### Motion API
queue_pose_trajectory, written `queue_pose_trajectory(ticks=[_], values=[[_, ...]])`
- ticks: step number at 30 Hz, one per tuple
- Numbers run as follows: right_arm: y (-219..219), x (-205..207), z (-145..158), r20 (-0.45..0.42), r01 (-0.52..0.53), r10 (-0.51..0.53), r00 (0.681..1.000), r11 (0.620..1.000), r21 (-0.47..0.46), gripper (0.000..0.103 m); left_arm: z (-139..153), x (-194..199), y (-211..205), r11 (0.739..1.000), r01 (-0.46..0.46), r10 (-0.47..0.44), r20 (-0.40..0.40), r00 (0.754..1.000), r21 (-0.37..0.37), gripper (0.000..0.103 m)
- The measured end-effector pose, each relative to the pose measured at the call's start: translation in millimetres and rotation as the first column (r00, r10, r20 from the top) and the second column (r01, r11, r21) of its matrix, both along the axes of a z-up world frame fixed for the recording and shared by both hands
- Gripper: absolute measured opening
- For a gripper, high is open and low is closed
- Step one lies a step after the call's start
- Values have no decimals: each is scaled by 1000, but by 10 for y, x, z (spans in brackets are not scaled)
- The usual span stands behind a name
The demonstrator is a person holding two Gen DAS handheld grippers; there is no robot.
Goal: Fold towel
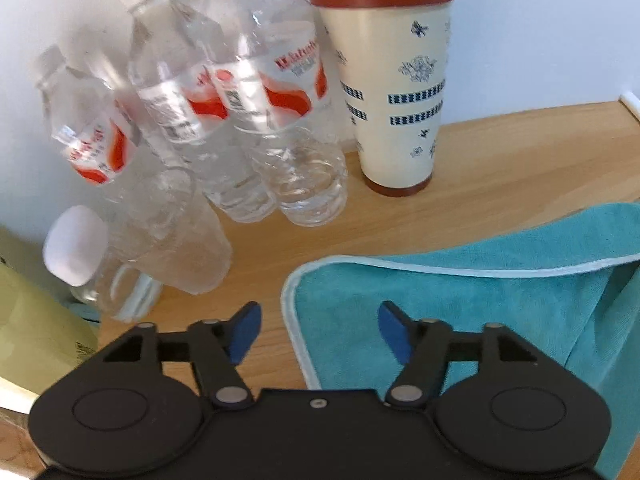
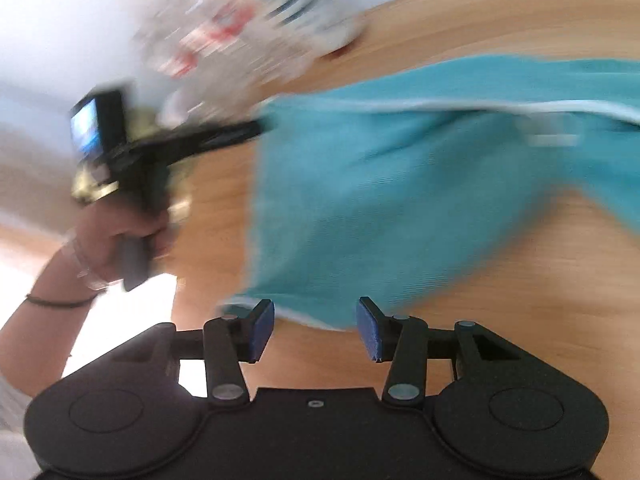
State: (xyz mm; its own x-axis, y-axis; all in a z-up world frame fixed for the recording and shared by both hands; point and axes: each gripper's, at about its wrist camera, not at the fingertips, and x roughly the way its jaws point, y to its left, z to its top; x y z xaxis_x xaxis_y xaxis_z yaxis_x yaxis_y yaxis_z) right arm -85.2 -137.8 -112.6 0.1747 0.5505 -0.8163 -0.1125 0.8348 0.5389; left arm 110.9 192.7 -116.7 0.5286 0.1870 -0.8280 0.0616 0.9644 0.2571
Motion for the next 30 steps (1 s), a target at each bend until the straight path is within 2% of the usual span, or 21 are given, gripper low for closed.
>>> queue_pose_trajectory(ticks=[2,3,5,8,10,12,15,17,19,23,27,30], values=[[-345,-96,51,21,55,-53,998,995,-78,51,137,-131,-83,1000,-1,1,6,1000,13,78],[-642,-194,70,32,117,-113,993,982,-147,51,184,-184,-125,1000,1,-1,8,1000,16,80],[-1168,-251,-40,48,190,-184,982,956,-224,51,267,-365,-234,999,48,-48,-4,999,26,81],[-1640,-236,-148,77,210,-196,978,923,-324,51,377,-700,-512,990,137,-136,-11,991,31,83],[-1857,-256,-182,73,220,-208,975,912,-345,51,345,-800,-652,981,192,-191,-33,981,30,84],[-1959,-230,-211,72,222,-210,975,919,-325,51,305,-964,-856,971,235,-231,-67,971,55,85],[-1972,-90,-305,92,234,-216,972,923,-304,51,179,-1105,-1039,969,247,-244,-119,963,16,85],[-1954,-13,-343,119,222,-193,974,922,-316,51,88,-1165,-1183,972,233,-227,-145,963,27,85],[-1900,46,-361,149,164,-115,982,913,-373,51,18,-1158,-1242,977,208,-199,-162,967,42,85],[-1894,76,-204,183,94,-13,983,892,-442,51,1,-1082,-1223,994,108,-106,-169,980,6,85],[-1891,138,-133,193,84,14,981,869,-488,51,23,-1021,-1156,999,34,-31,-159,987,17,85],[-1850,226,-213,170,73,19,985,852,-518,51,-37,-968,-1037,998,-54,49,-180,983,-22,85]])
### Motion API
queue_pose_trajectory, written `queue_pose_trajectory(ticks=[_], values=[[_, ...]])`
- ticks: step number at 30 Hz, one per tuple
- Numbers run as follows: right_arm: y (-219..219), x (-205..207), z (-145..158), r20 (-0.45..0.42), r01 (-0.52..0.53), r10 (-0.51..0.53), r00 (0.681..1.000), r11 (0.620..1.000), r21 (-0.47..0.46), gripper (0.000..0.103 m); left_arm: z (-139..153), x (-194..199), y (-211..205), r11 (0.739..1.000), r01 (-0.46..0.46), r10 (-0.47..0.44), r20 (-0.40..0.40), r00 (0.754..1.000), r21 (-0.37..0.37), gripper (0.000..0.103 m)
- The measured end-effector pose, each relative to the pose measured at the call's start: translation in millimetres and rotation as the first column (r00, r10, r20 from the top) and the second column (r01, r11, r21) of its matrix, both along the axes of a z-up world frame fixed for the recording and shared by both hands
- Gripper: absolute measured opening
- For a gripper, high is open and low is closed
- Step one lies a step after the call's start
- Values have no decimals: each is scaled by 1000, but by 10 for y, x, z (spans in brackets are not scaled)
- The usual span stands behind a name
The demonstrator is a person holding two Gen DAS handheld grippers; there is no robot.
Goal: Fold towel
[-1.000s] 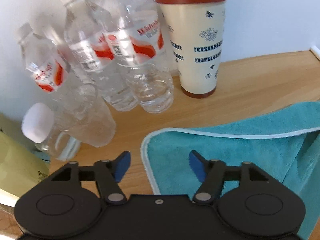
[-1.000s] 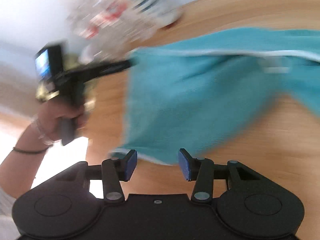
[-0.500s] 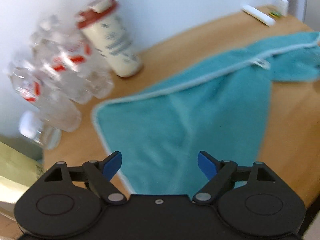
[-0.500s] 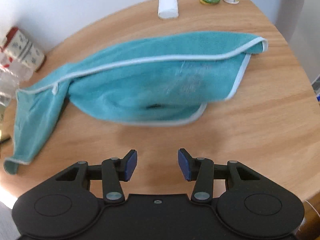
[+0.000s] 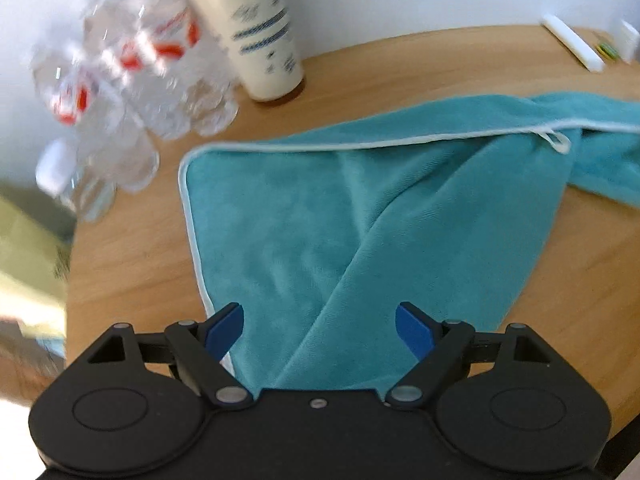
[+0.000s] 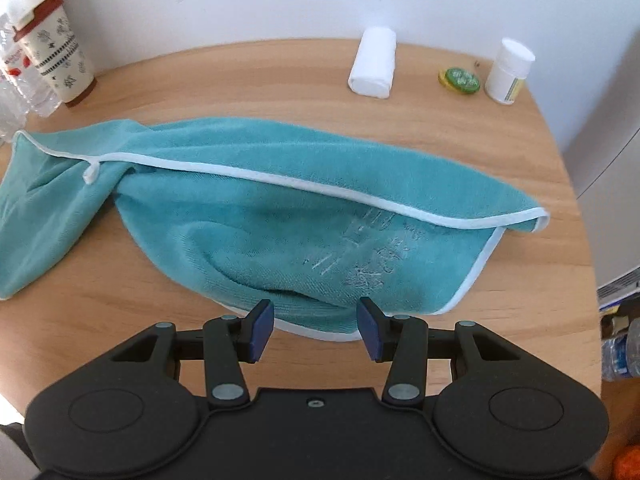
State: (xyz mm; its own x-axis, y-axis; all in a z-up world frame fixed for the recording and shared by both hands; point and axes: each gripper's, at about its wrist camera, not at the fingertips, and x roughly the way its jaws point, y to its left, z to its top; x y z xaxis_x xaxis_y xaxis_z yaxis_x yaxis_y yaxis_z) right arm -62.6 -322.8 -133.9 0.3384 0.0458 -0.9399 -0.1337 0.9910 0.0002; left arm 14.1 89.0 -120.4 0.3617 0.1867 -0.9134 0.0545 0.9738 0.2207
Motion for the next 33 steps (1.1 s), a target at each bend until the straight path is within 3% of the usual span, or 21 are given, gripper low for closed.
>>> queue_pose_trajectory(ticks=[8,9,11,14,17,22,23,27,29,32,33], values=[[46,78,-53,-58,22,-25,998,998,-54,49,-163,14,132,994,-105,105,-41,994,4,85],[5,73,-37,-73,57,-58,996,998,-14,49,-163,19,148,993,-115,114,-43,993,-2,85],[-31,58,-30,-73,75,-72,995,996,40,46,-112,39,203,989,-142,142,-26,990,-32,85],[18,46,-56,-50,48,-48,998,999,-18,47,-45,94,280,984,-174,174,6,985,-43,85],[-28,67,-55,-46,83,-83,996,997,7,45,-23,151,339,980,-193,194,17,981,-57,85],[-33,62,-60,-44,21,-23,999,998,-54,15,-66,290,373,978,-204,206,33,978,-45,85],[-48,66,-55,-56,26,-29,998,999,-43,0,-83,315,375,977,-204,206,31,978,-55,85],[-56,43,-46,-86,-14,9,996,998,-57,0,-142,378,304,984,-174,176,67,982,-39,85],[-114,46,-36,-103,22,-25,994,999,-29,0,-184,409,236,989,-143,145,61,988,-25,85],[-153,-14,114,-17,54,-54,998,998,27,6,-212,423,207,991,-131,133,49,990,-35,85],[-150,-21,148,-2,46,-46,999,998,47,12,-221,423,205,991,-131,132,47,990,-35,85]])
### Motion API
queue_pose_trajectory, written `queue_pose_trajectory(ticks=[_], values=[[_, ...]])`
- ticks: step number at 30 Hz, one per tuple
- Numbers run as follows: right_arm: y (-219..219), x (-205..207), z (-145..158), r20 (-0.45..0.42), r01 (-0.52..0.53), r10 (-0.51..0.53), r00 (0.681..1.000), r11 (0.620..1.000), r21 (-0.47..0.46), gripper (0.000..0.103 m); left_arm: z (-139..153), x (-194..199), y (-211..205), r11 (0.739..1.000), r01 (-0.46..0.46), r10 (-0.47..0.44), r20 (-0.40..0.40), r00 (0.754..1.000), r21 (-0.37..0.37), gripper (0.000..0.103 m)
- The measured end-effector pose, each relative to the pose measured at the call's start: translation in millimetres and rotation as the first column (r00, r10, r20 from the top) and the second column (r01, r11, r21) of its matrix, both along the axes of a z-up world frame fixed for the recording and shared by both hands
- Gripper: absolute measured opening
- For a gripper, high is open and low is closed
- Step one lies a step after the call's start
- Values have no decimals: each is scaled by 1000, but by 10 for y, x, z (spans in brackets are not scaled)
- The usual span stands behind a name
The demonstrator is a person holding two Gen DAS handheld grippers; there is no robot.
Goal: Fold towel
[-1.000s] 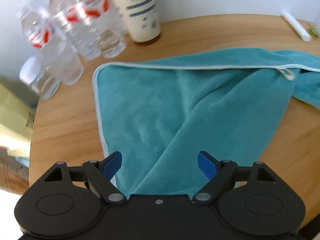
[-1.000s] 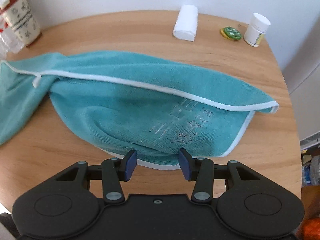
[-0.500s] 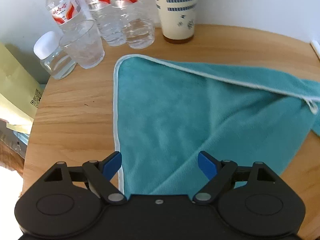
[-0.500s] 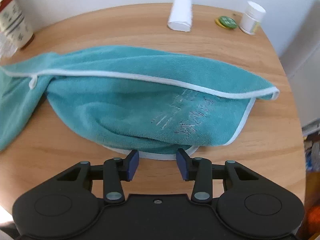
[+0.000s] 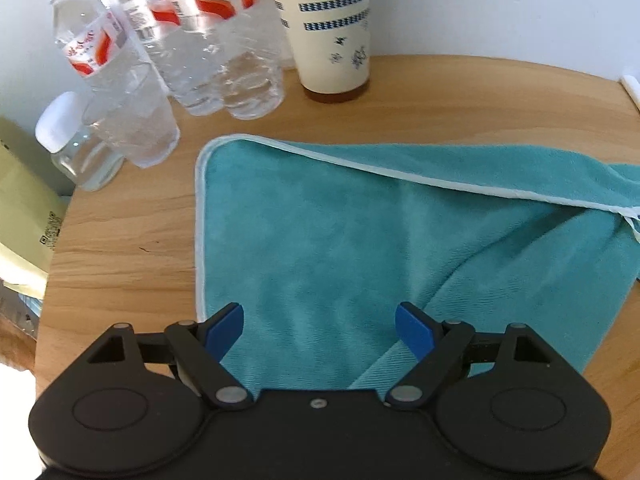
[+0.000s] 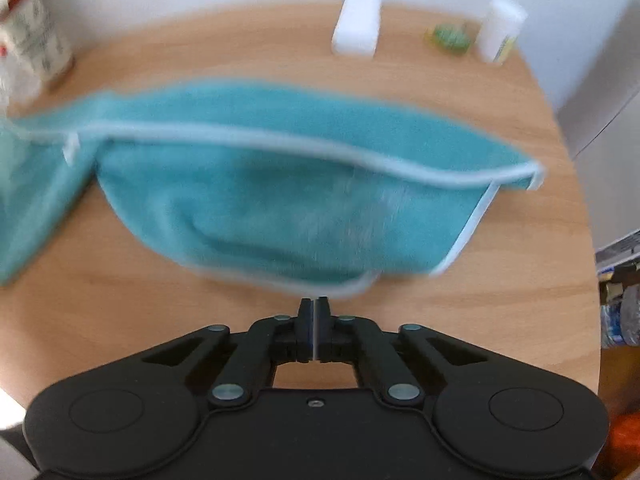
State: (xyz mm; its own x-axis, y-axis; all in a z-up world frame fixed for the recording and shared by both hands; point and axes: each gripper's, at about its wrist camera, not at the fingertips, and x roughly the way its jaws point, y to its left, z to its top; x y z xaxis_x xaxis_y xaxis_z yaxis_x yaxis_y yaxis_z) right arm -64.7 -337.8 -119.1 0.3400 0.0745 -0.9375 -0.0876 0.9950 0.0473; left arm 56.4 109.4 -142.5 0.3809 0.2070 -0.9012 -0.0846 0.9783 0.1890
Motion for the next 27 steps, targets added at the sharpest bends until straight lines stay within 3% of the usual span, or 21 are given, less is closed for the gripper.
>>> queue_pose_trajectory(ticks=[1,2,3,5,9,11,13,16,18,20,24,27], values=[[23,20,46,18,0,0,1000,1000,13,18,-21,2,-2,1000,1,-1,-6,1000,-2,85],[30,20,51,21,9,-9,1000,1000,10,35,-37,-1,-4,1000,1,-1,-10,1000,-3,85],[37,55,31,11,20,-20,1000,1000,16,42,-49,-4,-1,1000,2,-2,-13,1000,-4,85],[48,20,40,20,12,-12,1000,1000,27,42,-61,-5,7,1000,1,-2,-14,1000,-7,85],[234,19,-30,22,-110,111,994,992,-61,42,-65,-11,7,1000,20,-20,-12,1000,0,87],[333,38,-110,17,-182,185,983,976,-119,42,-78,-5,14,1000,28,-28,-12,1000,7,90],[466,7,-139,-1,-308,314,950,931,-194,42,-78,10,29,1000,25,-25,-19,1000,0,90],[580,-21,-157,-32,-444,453,891,854,-272,40,-77,36,53,1000,25,-25,-34,999,-14,91],[554,40,-147,-59,-467,466,883,856,-220,22,-80,51,57,999,37,-37,-38,999,-10,94],[555,81,-145,-90,-520,513,854,828,-210,14,-90,63,72,999,35,-35,-45,998,-7,96],[523,118,-96,-143,-572,555,820,804,-161,4,-101,74,115,1000,11,-12,-53,999,-27,98],[464,45,-2,-181,-615,594,784,783,-95,4,-109,73,136,999,0,-2,-53,999,-38,100]])
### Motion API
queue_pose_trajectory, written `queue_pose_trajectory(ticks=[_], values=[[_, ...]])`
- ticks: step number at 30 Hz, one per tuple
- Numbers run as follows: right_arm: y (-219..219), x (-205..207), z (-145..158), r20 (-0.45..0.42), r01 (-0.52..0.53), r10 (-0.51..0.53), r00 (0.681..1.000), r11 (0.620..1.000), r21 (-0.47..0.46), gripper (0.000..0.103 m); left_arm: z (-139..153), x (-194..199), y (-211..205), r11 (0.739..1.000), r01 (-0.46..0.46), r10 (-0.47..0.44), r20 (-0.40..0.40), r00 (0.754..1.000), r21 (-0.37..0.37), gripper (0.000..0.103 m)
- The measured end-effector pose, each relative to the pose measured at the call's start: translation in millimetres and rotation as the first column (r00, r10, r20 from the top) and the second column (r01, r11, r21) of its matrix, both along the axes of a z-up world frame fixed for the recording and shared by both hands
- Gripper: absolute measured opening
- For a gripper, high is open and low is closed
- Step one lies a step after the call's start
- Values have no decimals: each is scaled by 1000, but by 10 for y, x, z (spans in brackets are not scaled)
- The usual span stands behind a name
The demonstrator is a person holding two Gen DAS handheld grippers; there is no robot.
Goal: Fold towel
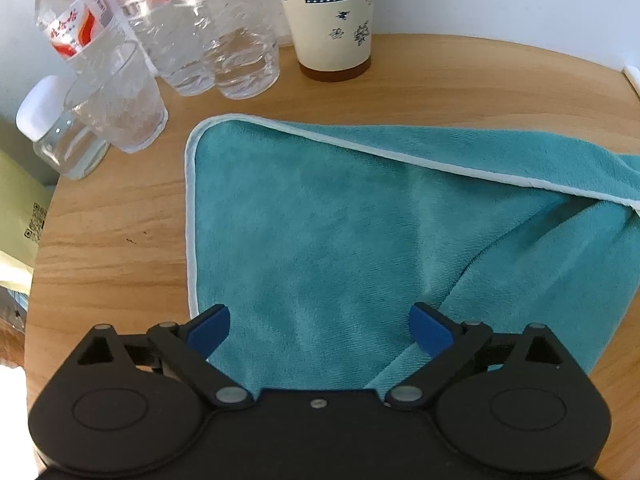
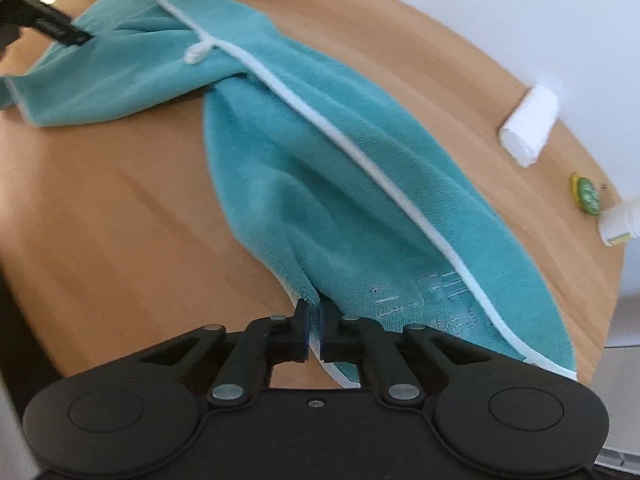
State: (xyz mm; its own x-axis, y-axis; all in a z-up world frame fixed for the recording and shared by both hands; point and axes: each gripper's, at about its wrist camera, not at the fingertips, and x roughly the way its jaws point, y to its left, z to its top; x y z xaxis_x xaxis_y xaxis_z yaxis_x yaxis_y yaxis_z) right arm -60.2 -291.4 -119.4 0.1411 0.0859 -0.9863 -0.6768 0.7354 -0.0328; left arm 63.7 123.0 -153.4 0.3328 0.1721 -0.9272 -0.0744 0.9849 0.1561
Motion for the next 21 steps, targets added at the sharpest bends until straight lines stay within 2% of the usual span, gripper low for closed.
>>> queue_pose_trajectory(ticks=[4,9,12,16,17,19,21], values=[[-110,-222,122,-87,-50,50,995,999,4,4,-6,9,0,1000,-6,6,-2,1000,4,102],[-285,-482,128,-206,-57,53,977,998,-15,4,-5,21,-8,1000,-3,3,-7,1000,18,102],[-430,-622,85,-239,-55,40,970,997,-55,4,-7,27,-49,998,23,-23,3,1000,61,103],[-543,-705,-5,-214,-28,6,977,995,-101,4,-9,50,-3,999,-1,1,0,1000,43,103],[-529,-728,2,-188,-36,14,982,993,-114,8,-9,58,-1,999,-1,1,0,1000,45,103],[-515,-754,55,-197,-45,24,980,993,-105,12,-5,69,-12,999,1,0,-5,1000,54,103],[-511,-781,181,-177,-58,42,983,994,-87,32,-1,75,-31,998,3,-2,-11,1000,69,103]])
